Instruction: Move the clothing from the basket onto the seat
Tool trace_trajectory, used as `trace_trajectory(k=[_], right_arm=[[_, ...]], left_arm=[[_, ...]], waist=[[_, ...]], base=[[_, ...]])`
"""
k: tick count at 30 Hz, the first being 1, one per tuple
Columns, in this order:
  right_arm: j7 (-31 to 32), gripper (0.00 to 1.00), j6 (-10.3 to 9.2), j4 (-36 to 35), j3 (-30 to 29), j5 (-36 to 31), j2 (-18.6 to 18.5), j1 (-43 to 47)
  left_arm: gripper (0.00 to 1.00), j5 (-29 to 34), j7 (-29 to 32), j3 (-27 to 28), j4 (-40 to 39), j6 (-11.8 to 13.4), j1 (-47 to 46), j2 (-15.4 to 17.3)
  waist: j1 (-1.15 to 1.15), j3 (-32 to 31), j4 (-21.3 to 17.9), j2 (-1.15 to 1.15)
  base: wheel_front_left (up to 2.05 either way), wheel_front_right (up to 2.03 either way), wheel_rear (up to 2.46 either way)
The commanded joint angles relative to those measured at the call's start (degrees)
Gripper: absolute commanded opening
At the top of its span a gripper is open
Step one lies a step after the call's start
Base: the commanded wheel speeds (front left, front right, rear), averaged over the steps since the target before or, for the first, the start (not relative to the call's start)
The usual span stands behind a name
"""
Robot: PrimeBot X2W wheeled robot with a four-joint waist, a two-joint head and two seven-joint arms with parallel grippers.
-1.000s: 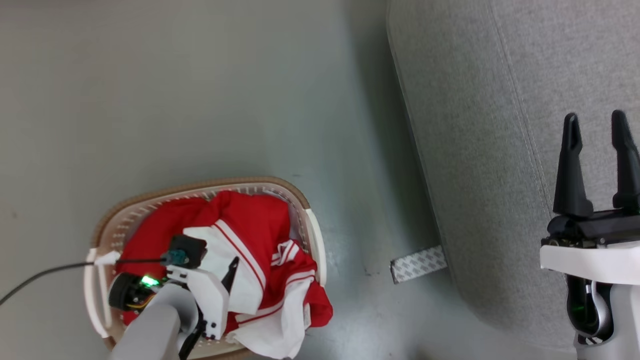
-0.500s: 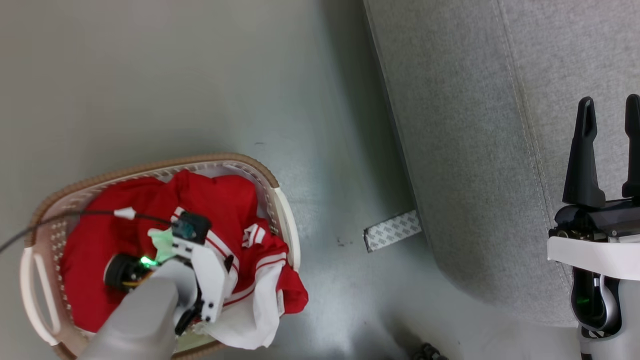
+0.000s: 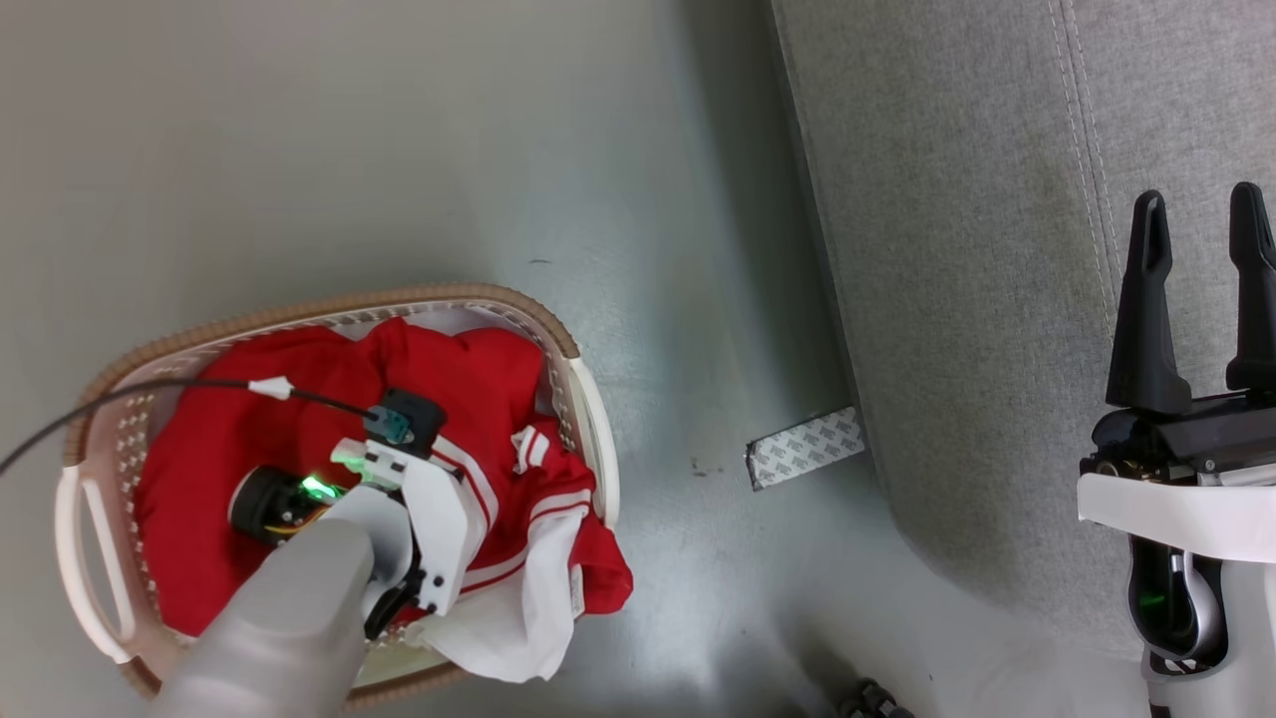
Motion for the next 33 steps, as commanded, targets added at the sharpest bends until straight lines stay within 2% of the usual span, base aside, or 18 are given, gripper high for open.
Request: trace_trajectory(k=[1, 12, 17, 25, 33], right_arm=[[0.00, 1.00, -0.12, 0.32, 0.00, -0.72, -0.05, -0.65], [-0.01, 1.00, -0.12, 2.08, 0.24, -2.48, -0.08, -0.25], [-0.01, 1.00, -0.12, 3.78, 0.30, -4.82, -0.08, 0.96], [0.00, 1.00, -0.12, 6.53, 1.49, -2.66, -0.11, 3.43], [0.00, 1.00, -0.12, 8.90, 2.08, -3.73, -0.10, 6.40]], left_arm=[[0.00, -1.07, -0.73, -0.74, 0.31, 0.10, -0.72, 0.14], [0.00, -6.83, -6.57, -4.84, -0.29, 0.10, 2.48, -1.61], [0.00, -9.64, -11.14, -7.16, -1.46, 0.10, 5.74, -3.05], [0.00, -14.19, -17.73, -9.07, -4.13, 0.10, 10.42, -4.45], [0.00, -14.17, -19.70, -8.40, -9.98, 0.12, 13.01, -2.87]], waist=[[-0.01, -0.57, 0.39, 0.00], [-0.01, -8.78, 3.25, 0.00], [-0.01, -16.35, 6.27, 0.00], [-0.01, -28.02, 11.74, 0.00], [-0.01, -37.09, 16.90, 0.00]], base=[[0.00, 0.00, 0.00], [0.00, 0.00, 0.00], [0.00, 0.00, 0.00], [0.00, 0.00, 0.00], [0.00, 0.00, 0.00]])
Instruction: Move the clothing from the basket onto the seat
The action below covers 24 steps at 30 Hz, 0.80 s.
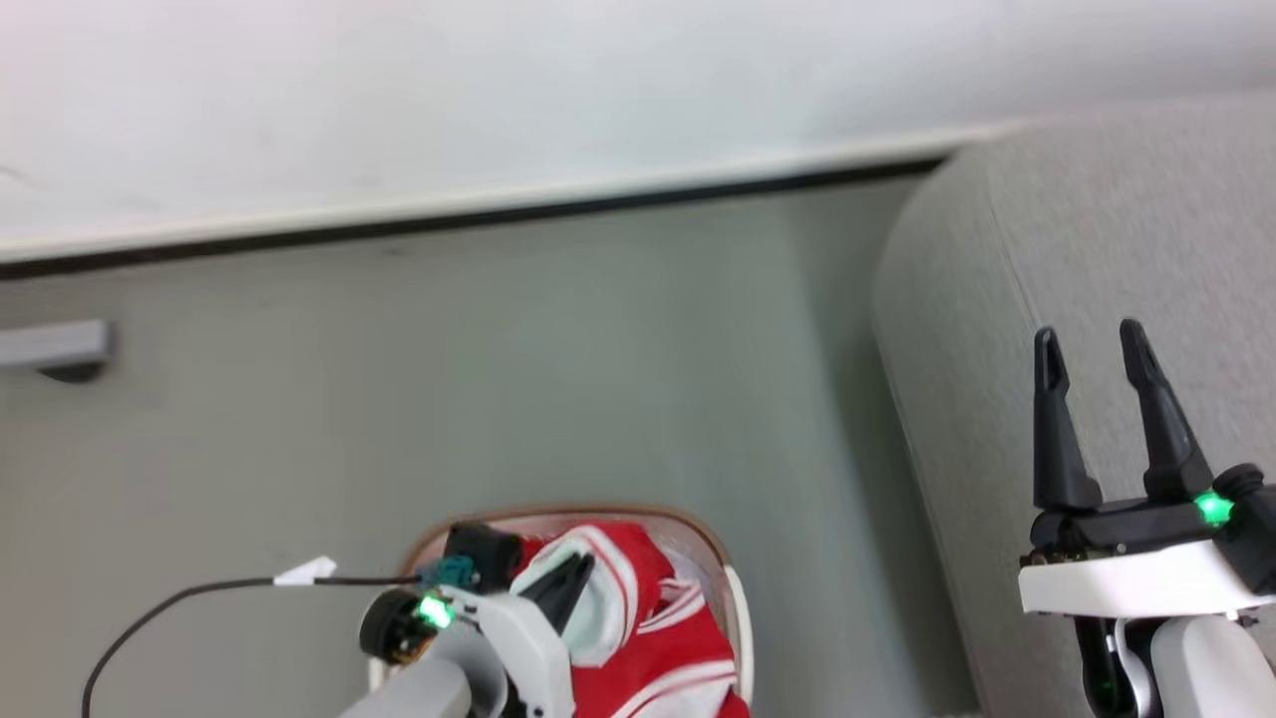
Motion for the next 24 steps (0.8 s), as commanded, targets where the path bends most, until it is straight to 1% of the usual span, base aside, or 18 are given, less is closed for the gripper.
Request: trace_trajectory(k=[1, 8, 14, 18, 24], right_arm=[[0.01, 1.00, -0.12, 0.29, -0.03, -0.37, -0.17, 1.14], [0.01, 1.00, -0.12, 1.23, 0.80, -0.10, -0.15, 3.85], [0.02, 1.00, -0.12, 1.53, 1.79, 0.49, -0.15, 5.82], [0.02, 1.00, -0.12, 1.69, 2.68, 1.09, -0.15, 6.76], [0.02, 1.00, -0.12, 2.17, 4.59, 1.79, -0.15, 7.72]], left_arm=[[0.00, 1.13, -0.29, 1.00, -1.81, 0.39, 0.68, 0.63], [0.00, 6.31, -0.24, 7.24, -15.69, 3.49, 4.22, 4.08], [0.00, 9.62, -0.26, 11.11, -27.61, 6.27, 6.06, 7.30], [0.00, 11.02, -0.08, 12.29, -34.20, 7.72, 4.50, 9.32], [0.00, 11.63, 2.30, 14.33, -42.55, 10.23, 1.17, 11.41]], waist=[[0.01, -5.28, 4.42, 0.00], [0.01, -9.90, 7.46, 0.00], [0.01, -12.43, 9.38, 0.00], [0.01, -13.48, 10.59, 0.00], [0.01, -14.96, 12.11, 0.00]], base=[[0.00, 0.00, 0.00], [0.00, 0.00, 0.00], [0.00, 0.00, 0.00], [0.00, 0.00, 0.00], [0.00, 0.00, 0.00]])
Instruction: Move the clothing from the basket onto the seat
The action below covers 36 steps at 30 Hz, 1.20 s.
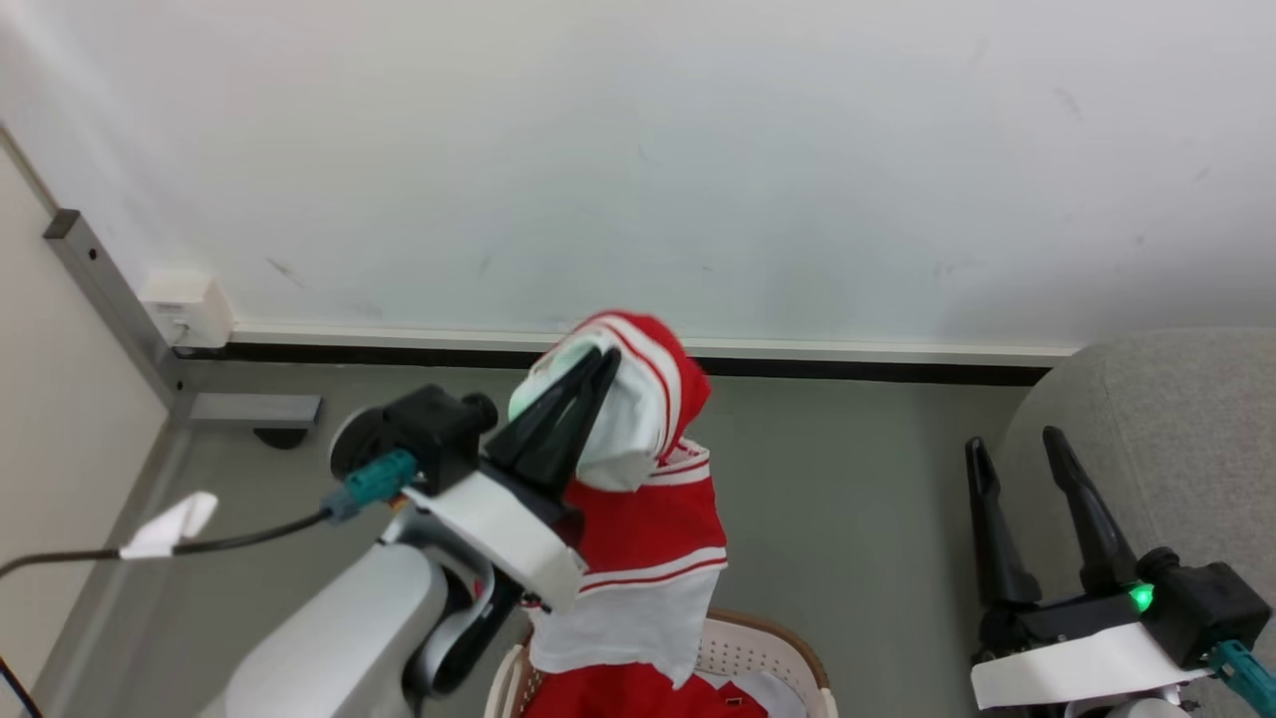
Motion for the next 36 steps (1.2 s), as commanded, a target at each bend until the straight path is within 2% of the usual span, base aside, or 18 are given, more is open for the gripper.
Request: trace_trajectory(k=[1, 8, 12, 16, 21, 28, 36], right_arm=[[0.03, 1.00, -0.12, 0.06, 0.65, 0.65, -0.12, 0.72], [0.03, 1.00, -0.12, 0.30, 4.20, 1.37, -0.13, 1.29], [0.03, 1.00, -0.12, 0.61, 6.63, 1.39, -0.12, 1.23], [0.03, 1.00, -0.12, 1.63, 11.48, 0.00, -0.12, -0.07], [0.03, 1.00, -0.12, 4.04, 18.16, -0.13, -1.42, -2.80], [0.24, 1.00, -0.12, 9.45, 25.25, 1.69, -2.01, -7.84], [0.10, 1.00, -0.12, 16.52, 28.08, 3.83, -1.29, -11.37]], left_arm=[[0.00, 0.53, 0.46, 0.68, -1.82, 0.66, -1.11, 0.59], [0.00, -0.28, 3.30, 2.20, -7.76, 3.35, -2.63, 1.16], [0.00, -0.02, 3.77, 1.98, -9.29, 4.01, -2.06, 1.54], [0.00, 0.11, 3.87, 1.79, -10.10, 4.17, -1.56, 1.91], [0.00, 0.44, 4.23, 0.48, -10.38, 3.79, -0.95, 1.37], [0.00, 0.65, 4.87, -3.20, -9.67, 2.43, -0.29, -1.35], [0.00, 1.21, 5.90, -7.69, -9.62, 0.90, -0.36, -4.97]], waist=[[0.01, -0.52, 0.59, 0.00], [0.01, -1.12, 1.14, 0.00], [0.01, -1.29, 1.11, 0.00], [0.01, -1.40, 1.04, 0.00], [0.01, -1.64, 1.39, 0.00], [0.01, -2.53, 4.26, 0.00], [0.01, -3.49, 8.98, 0.00]], base=[[0.00, 0.00, 0.00], [0.00, 0.00, 0.00], [0.00, 0.00, 0.00], [0.00, 0.00, 0.00], [0.00, 0.00, 0.00], [0.00, 0.00, 0.00], [0.00, 0.00, 0.00]])
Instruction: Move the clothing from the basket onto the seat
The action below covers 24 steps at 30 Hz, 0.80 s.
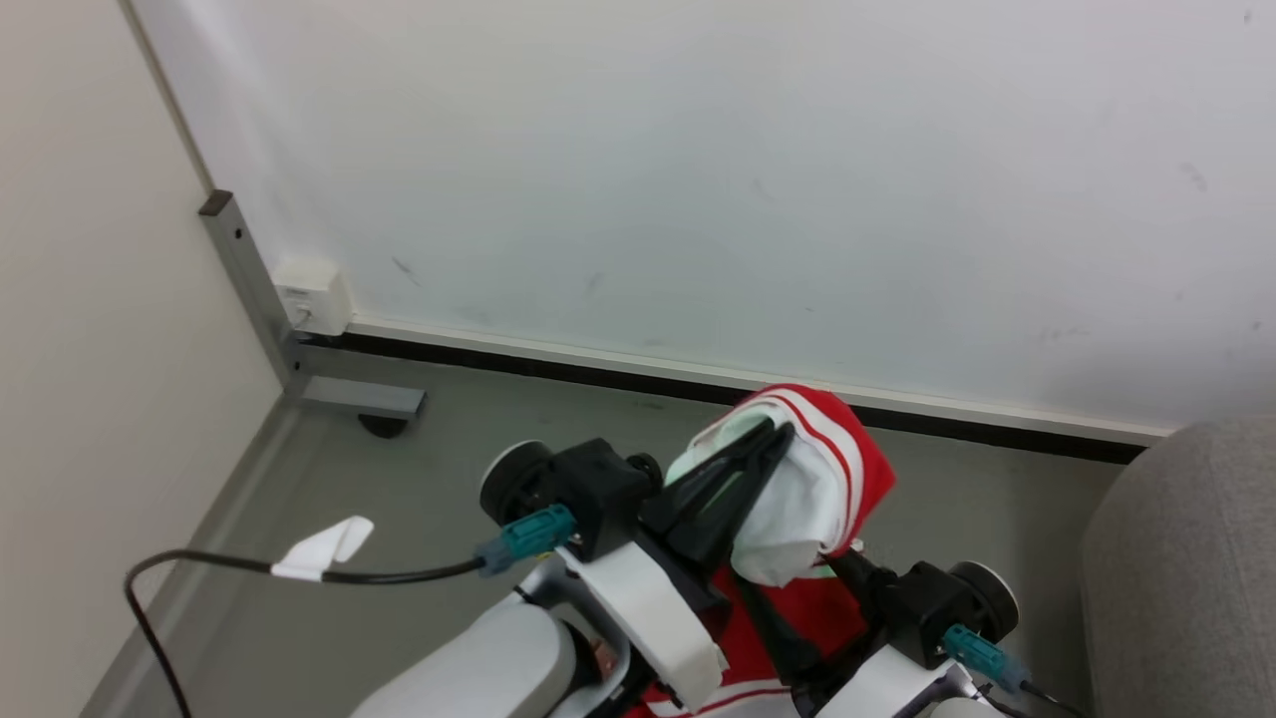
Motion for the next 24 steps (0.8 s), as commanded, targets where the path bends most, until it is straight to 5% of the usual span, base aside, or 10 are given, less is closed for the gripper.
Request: trace_trajectory(k=[1, 5, 6, 7, 8, 24], right_arm=[[-0.35, 1.00, -0.12, 1.53, 0.27, 0.76, 0.01, -0.92], [-0.38, 1.00, -0.12, 4.17, 0.24, 1.47, 0.48, -1.54], [-0.38, 0.49, -0.12, 4.57, 0.30, 1.64, 0.56, -1.56], [-0.40, 0.32, -0.12, 4.66, 0.08, 1.69, 0.65, -1.69], [-0.41, 0.00, -0.12, 4.48, -0.08, 1.84, 0.73, -1.75], [-0.45, 0.00, -0.12, 1.52, -1.76, 1.51, 1.08, 0.05]], left_arm=[[0.00, 0.87, 0.36, -0.79, -0.40, -0.31, 0.48, -0.61], [0.00, 1.01, 1.05, -2.34, -1.11, -0.54, 0.64, -1.68], [0.00, 0.93, 1.09, -2.55, -1.24, -0.61, 0.70, -1.82], [0.00, 0.84, 1.23, -2.72, -1.32, -0.62, 0.79, -1.92], [0.00, 0.72, 1.30, -2.75, -1.39, -0.52, 0.90, -1.88], [0.00, -0.58, 0.31, -1.16, -0.47, 0.81, 1.32, -0.01]], waist=[[0.00, -0.52, 1.88, 0.00], [0.00, -1.01, 4.00, 0.00], [0.00, -1.11, 4.38, 0.00], [0.00, -1.20, 4.73, 0.00], [0.00, -1.26, 4.96, 0.00], [0.00, -0.94, 4.39, 0.00]], base=[[0.00, 0.00, 0.00], [0.00, 0.00, 0.00], [0.00, 0.00, 0.00], [0.00, 0.00, 0.00], [0.00, 0.00, 0.00], [0.00, 0.00, 0.00]])
